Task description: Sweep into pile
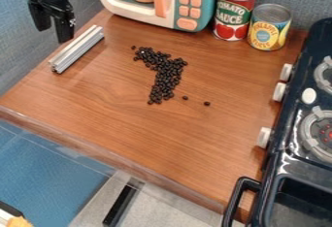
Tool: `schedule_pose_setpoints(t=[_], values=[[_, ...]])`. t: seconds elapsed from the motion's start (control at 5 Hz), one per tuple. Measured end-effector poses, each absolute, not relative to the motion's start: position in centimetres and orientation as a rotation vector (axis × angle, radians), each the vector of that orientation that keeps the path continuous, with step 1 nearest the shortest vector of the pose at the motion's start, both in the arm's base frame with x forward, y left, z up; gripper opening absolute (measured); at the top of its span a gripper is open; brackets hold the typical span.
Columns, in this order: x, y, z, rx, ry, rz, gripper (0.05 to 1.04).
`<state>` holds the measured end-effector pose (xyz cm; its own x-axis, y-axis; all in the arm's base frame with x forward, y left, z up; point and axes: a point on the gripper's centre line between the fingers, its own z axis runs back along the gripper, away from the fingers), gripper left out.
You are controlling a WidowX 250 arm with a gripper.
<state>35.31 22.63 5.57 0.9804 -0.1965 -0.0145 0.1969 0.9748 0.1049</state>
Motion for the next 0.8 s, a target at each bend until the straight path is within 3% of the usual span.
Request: schedule_pose_setpoints(t=[0.8], values=[[36.2,21.2,4.2,0.144,-0.018,-0.177,1.001]])
